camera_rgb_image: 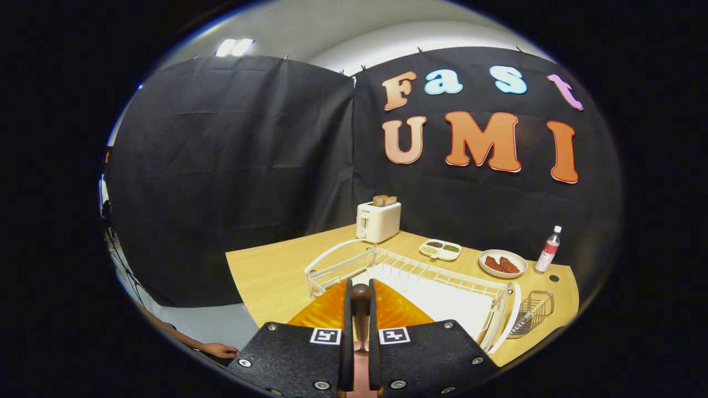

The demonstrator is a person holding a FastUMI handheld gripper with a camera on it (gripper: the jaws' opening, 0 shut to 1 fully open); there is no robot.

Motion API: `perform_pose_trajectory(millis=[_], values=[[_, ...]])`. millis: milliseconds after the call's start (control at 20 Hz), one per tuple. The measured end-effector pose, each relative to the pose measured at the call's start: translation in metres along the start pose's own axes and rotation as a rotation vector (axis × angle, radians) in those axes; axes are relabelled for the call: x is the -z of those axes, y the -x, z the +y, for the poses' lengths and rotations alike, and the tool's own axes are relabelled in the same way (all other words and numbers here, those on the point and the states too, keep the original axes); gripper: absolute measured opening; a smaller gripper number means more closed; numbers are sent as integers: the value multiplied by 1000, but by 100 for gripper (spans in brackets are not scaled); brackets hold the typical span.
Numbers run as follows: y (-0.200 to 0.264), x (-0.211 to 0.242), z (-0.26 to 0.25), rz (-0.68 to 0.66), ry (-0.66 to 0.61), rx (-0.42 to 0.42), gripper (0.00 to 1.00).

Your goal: Take the plate from the dish rack, then take the spoon from the basket and place it into the plate.

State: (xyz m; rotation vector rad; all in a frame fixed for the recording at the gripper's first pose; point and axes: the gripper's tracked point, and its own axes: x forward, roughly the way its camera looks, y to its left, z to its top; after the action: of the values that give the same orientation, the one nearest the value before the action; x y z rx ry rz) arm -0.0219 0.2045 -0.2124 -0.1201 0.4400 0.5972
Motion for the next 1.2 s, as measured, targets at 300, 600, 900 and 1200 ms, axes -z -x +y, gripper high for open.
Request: perform_pose_trajectory(millis=[300, 600, 900, 1200], values=[[2, 26, 5, 39, -31, -16, 11], [17, 43, 7, 58, -47, -29, 10], [40, 50, -1, 43, -85, -33, 11], [66, 69, -19, 52, -193, -27, 11]])
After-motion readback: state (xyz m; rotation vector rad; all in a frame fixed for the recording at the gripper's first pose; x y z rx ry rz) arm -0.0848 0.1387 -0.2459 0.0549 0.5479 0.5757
